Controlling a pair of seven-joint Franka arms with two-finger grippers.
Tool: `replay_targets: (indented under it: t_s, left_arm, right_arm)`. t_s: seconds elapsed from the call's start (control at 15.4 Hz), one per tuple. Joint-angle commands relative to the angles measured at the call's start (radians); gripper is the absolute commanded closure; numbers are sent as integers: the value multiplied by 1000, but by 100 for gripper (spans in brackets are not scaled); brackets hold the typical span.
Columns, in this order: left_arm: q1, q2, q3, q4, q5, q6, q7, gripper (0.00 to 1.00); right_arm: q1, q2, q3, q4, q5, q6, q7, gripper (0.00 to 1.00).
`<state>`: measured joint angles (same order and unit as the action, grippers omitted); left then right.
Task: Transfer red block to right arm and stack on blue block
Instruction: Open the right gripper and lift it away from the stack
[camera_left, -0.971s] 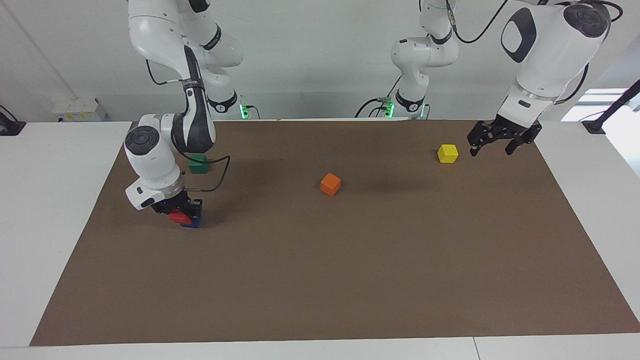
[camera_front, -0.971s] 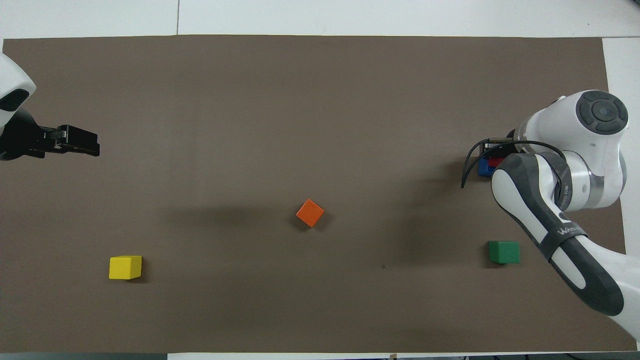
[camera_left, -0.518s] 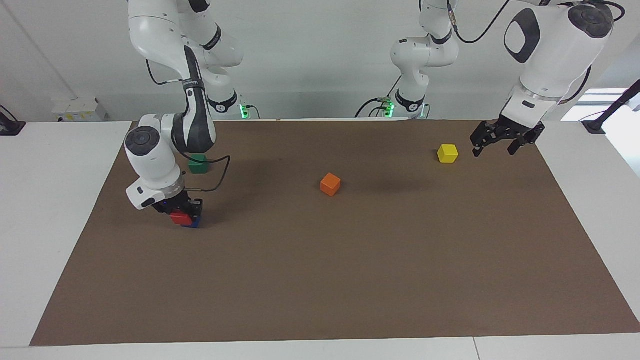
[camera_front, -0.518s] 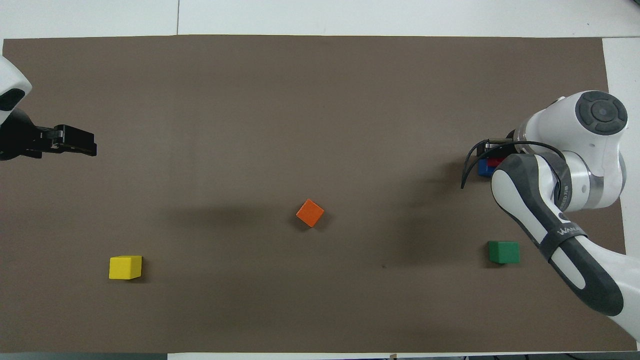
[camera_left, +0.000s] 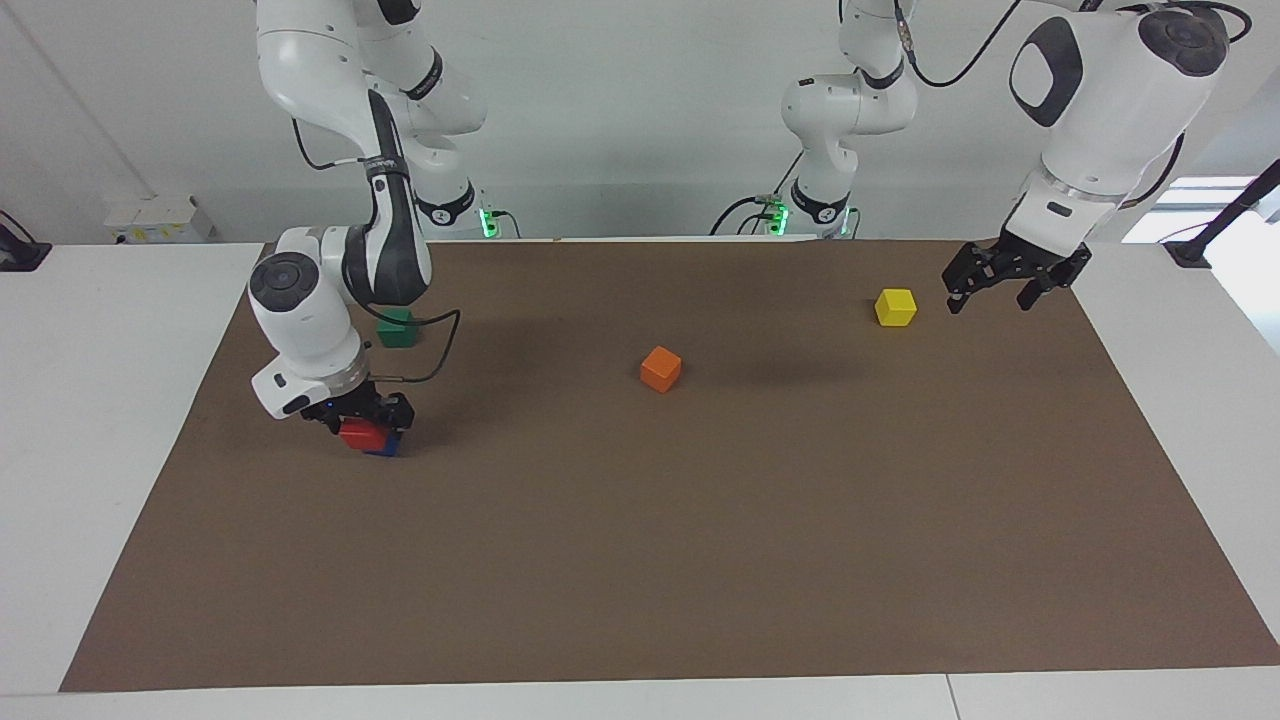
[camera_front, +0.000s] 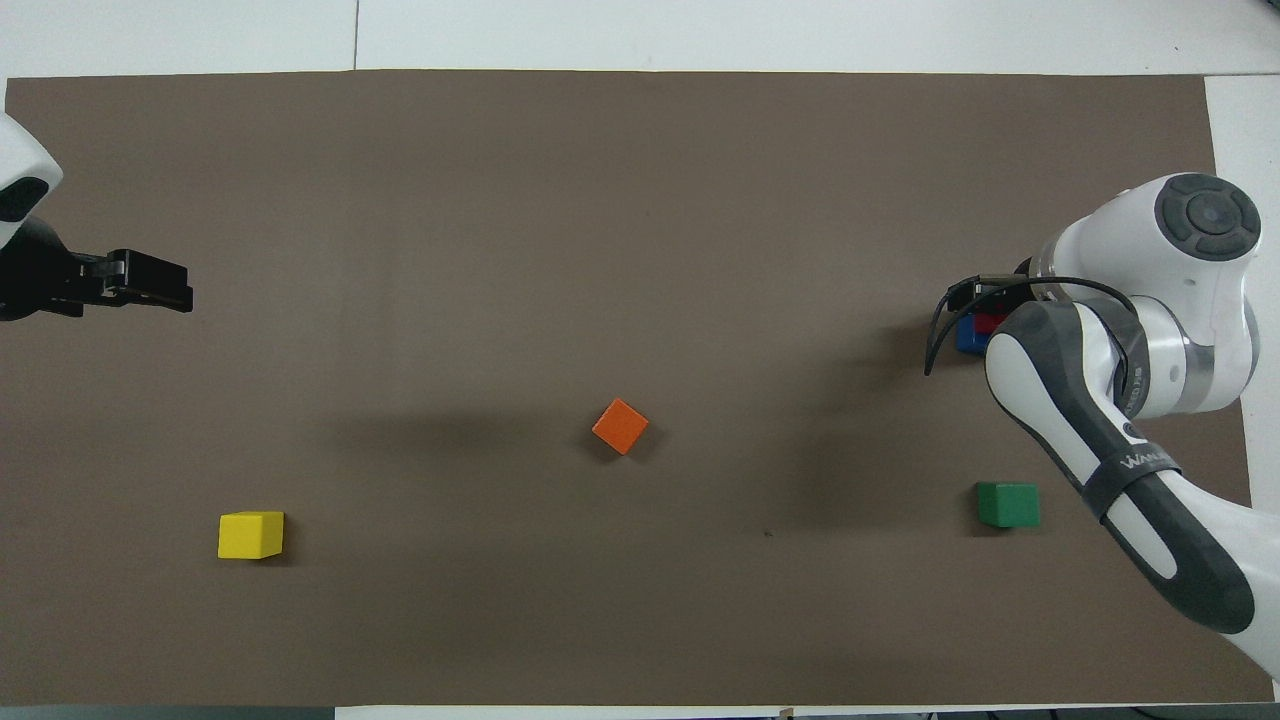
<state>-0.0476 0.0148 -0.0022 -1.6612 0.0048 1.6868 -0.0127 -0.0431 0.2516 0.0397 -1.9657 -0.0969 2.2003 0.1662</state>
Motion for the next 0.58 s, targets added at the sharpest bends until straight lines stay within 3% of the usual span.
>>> replay_targets:
  t_s: [0.0,0.32,0.52]
  left_arm:
    - [-21,7,24,12,-12,4,11,0]
    - [-23,-4,21,12,-12,2,11,0]
    - [-21,-15,21,-2,-12,-4,11,0]
  right_arm:
    - [-1,-21,23,94,55,-121,16,0]
    - [-3,-69,43,258,60,-313,16,0]
    - [-3,-155,43,260,71,-362,16,0]
